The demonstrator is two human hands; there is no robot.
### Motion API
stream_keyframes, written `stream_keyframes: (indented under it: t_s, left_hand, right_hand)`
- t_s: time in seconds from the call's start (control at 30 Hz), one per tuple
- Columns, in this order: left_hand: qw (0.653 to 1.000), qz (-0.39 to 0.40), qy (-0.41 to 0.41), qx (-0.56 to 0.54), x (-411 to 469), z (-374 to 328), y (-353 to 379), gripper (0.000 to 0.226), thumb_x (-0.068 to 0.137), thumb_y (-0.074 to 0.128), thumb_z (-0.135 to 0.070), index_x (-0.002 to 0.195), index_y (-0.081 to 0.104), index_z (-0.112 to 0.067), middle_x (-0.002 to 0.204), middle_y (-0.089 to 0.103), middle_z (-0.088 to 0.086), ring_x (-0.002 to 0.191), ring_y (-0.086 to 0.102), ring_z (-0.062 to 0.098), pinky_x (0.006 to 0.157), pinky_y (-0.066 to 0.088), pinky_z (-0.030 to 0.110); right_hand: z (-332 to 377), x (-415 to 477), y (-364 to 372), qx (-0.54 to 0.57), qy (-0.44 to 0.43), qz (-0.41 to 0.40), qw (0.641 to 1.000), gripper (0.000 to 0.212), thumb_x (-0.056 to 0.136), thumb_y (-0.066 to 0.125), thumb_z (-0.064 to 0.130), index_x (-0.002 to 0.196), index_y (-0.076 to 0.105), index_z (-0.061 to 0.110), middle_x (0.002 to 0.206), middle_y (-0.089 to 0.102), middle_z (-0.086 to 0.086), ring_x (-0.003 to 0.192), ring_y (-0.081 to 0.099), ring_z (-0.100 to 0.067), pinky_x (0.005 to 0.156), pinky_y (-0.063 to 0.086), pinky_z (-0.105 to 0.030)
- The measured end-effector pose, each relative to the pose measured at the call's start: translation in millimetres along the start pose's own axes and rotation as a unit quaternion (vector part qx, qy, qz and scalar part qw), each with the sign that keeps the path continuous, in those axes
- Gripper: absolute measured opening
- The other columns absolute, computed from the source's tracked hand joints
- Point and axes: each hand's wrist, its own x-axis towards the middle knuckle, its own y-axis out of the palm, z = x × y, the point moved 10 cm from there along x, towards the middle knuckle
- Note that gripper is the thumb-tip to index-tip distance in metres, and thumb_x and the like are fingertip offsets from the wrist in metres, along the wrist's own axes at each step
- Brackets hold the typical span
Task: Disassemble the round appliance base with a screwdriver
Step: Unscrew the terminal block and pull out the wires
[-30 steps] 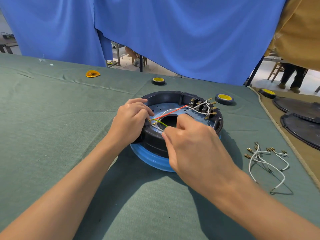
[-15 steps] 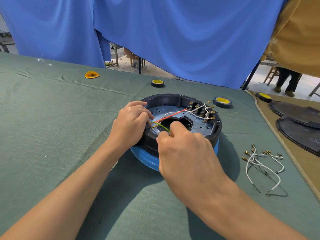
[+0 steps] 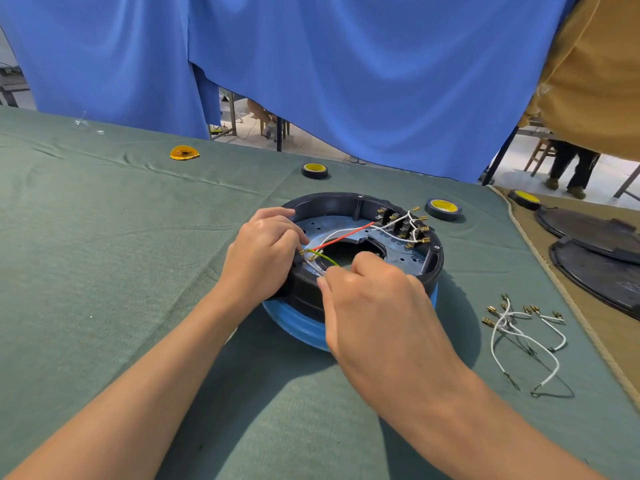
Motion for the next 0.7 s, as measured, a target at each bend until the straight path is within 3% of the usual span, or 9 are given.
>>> stream_keyframes:
  t_s: [0.1, 0.2, 0.3, 0.47, 0.53, 0.6, 0.63, 0.7]
  left_hand:
    - [1.0, 0.0, -0.001, -0.003, 0, 0, 0, 0.033, 0.071, 0.035, -0.02, 0.049, 0.053, -0.035, 0.083, 0.067, -0.017, 0.119, 0.05, 0.007, 0.099, 0.04, 0.044]
    - [1.0, -0.001, -0.004, -0.004, 0, 0, 0, 0.033, 0.07, 0.035, -0.019, 0.047, 0.052, -0.036, 0.082, 0.067, -0.018, 0.119, 0.05, 0.008, 0.098, 0.041, 0.044]
    - [1.0, 0.007, -0.003, 0.004, 0, 0, 1, 0.033, 0.07, 0.035, -0.02, 0.047, 0.052, -0.037, 0.084, 0.067, -0.016, 0.12, 0.05, 0.008, 0.098, 0.04, 0.044]
    - [1.0, 0.004, -0.002, 0.006, -1, 0, 1, 0.033, 0.07, 0.035, -0.02, 0.047, 0.052, -0.037, 0.086, 0.068, -0.012, 0.121, 0.05, 0.009, 0.099, 0.04, 0.044]
    - [1.0, 0.003, -0.001, 0.008, -1, -1, 2, 0.033, 0.07, 0.035, -0.02, 0.048, 0.052, -0.037, 0.085, 0.068, -0.013, 0.121, 0.05, 0.009, 0.099, 0.04, 0.045]
    - [1.0, -0.002, -0.001, 0.006, -1, -1, 1, 0.033, 0.07, 0.035, -0.02, 0.049, 0.054, -0.036, 0.084, 0.068, -0.016, 0.12, 0.05, 0.007, 0.099, 0.04, 0.044]
    - [1.0, -0.002, 0.0, 0.004, -1, -1, 1, 0.033, 0.07, 0.036, -0.02, 0.049, 0.054, -0.036, 0.083, 0.067, -0.018, 0.119, 0.05, 0.007, 0.099, 0.04, 0.044]
    - [1.0, -0.002, 0.002, 0.002, -1, -2, 1, 0.033, 0.07, 0.036, -0.02, 0.048, 0.054, -0.036, 0.083, 0.067, -0.019, 0.119, 0.05, 0.007, 0.099, 0.04, 0.044]
  right_hand:
    - [4, 2, -2, -0.014, -0.013, -0.001, 1.0, 0.02, 0.081, 0.067, 0.009, 0.065, 0.054, 0.01, 0.068, 0.033, -0.003, 0.045, 0.045, -0.031, 0.041, 0.039, -0.035]
    - [14, 4, -18, -0.036, -0.023, -0.049, 0.998, 0.021, 0.072, 0.052, 0.003, 0.054, 0.049, 0.011, 0.058, 0.034, -0.004, 0.041, 0.02, -0.025, 0.037, 0.016, -0.026]
    - [28, 4, -26, -0.047, -0.042, -0.078, 0.995, 0.017, 0.061, 0.043, 0.004, 0.055, 0.033, 0.016, 0.053, 0.045, -0.008, 0.043, 0.014, -0.023, 0.045, -0.004, -0.023]
    - [26, 1, -16, -0.081, -0.008, -0.052, 0.995, 0.034, 0.062, 0.027, 0.005, 0.047, 0.056, 0.011, 0.051, 0.05, -0.006, 0.028, 0.04, -0.022, 0.043, 0.012, -0.023]
    - [22, 1, -19, -0.088, -0.007, -0.056, 0.995, 0.029, 0.063, 0.032, 0.005, 0.048, 0.056, 0.011, 0.052, 0.049, -0.005, 0.028, 0.037, -0.024, 0.042, 0.009, -0.024]
    - [15, 1, -21, -0.066, -0.012, -0.06, 0.996, 0.014, 0.062, 0.054, 0.001, 0.05, 0.055, 0.008, 0.052, 0.039, -0.005, 0.033, 0.022, -0.027, 0.041, 0.002, -0.024]
    - [11, 1, -19, -0.05, -0.01, -0.051, 0.997, 0.017, 0.061, 0.066, 0.0, 0.052, 0.054, 0.007, 0.054, 0.034, -0.005, 0.036, 0.019, -0.027, 0.04, 0.004, -0.023]
    - [5, -1, -15, -0.03, -0.017, -0.032, 0.999, 0.027, 0.061, 0.08, 0.004, 0.054, 0.054, 0.009, 0.058, 0.032, -0.004, 0.034, 0.029, -0.03, 0.037, 0.019, -0.026]
